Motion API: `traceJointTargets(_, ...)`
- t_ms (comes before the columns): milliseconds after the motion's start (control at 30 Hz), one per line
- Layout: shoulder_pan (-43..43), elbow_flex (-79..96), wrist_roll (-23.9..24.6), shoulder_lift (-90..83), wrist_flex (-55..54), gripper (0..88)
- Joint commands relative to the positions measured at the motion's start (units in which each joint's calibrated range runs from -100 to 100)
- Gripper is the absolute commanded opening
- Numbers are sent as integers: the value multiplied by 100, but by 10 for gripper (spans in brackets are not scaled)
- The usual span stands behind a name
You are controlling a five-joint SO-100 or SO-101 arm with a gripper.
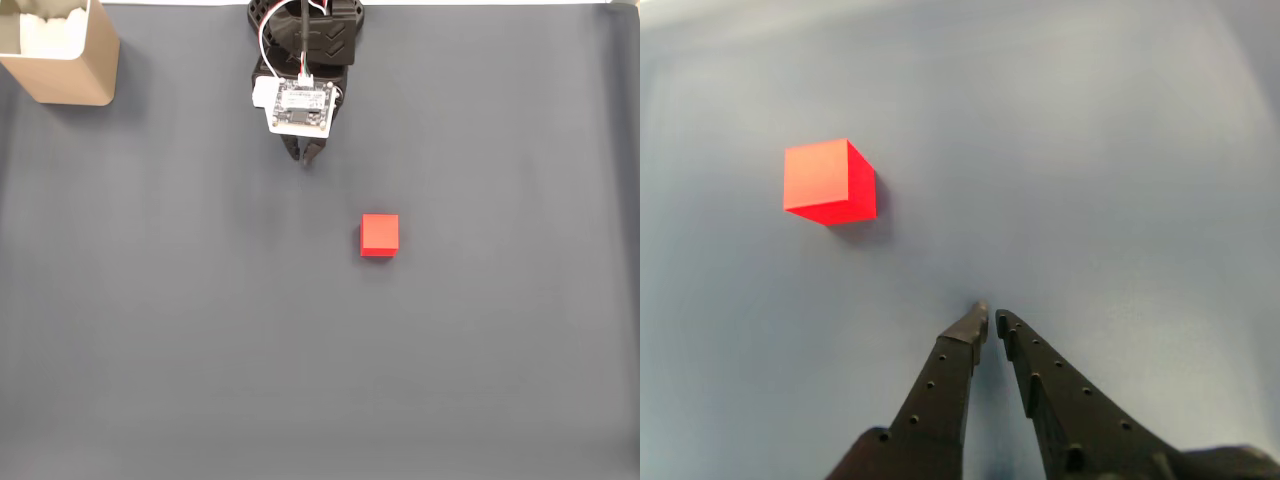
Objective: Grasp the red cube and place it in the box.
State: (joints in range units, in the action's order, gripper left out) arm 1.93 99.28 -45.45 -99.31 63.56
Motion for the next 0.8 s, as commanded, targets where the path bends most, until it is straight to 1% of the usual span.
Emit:
traceJointTargets(0,-8,-74,-10,78,-266,0)
traceJointTargets(300,-72,-895,-122,901,-783,0)
traceJointTargets(767,-342,-2756,-98,2565,-766,0)
